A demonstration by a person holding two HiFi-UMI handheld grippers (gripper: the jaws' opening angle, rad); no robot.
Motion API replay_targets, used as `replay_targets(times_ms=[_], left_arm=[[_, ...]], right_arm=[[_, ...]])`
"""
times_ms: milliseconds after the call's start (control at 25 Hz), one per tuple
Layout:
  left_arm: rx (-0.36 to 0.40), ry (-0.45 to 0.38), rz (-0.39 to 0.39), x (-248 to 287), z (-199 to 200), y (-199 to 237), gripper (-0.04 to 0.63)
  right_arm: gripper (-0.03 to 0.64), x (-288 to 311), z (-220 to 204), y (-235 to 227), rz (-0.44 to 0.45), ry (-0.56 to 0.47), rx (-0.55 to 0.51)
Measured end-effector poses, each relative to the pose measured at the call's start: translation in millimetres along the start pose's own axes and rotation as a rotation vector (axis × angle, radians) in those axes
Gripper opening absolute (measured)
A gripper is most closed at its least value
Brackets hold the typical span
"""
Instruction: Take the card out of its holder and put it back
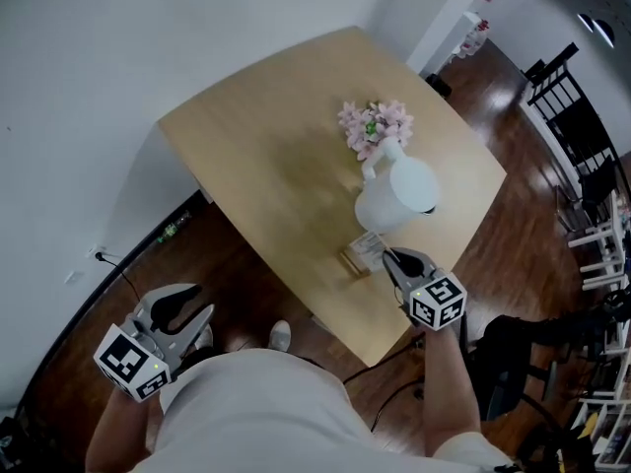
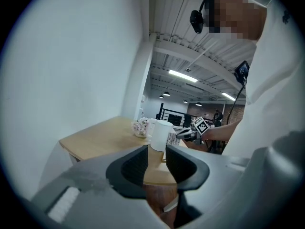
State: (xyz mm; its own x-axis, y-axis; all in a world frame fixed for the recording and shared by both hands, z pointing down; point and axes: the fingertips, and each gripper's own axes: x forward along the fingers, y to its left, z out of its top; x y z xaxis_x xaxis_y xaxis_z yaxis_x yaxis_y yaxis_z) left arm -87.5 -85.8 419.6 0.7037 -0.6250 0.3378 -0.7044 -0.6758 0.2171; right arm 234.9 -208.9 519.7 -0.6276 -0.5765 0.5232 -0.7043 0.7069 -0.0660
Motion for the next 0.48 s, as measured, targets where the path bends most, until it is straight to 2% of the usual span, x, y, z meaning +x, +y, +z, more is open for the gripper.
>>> replay_targets(times_ms=[480], left_arm=[[-0.008,0.025,0.025,15,3,-15,0.126]], right_arm=[[0.021,2,-12,-10,0.036,-0.004,0.038]])
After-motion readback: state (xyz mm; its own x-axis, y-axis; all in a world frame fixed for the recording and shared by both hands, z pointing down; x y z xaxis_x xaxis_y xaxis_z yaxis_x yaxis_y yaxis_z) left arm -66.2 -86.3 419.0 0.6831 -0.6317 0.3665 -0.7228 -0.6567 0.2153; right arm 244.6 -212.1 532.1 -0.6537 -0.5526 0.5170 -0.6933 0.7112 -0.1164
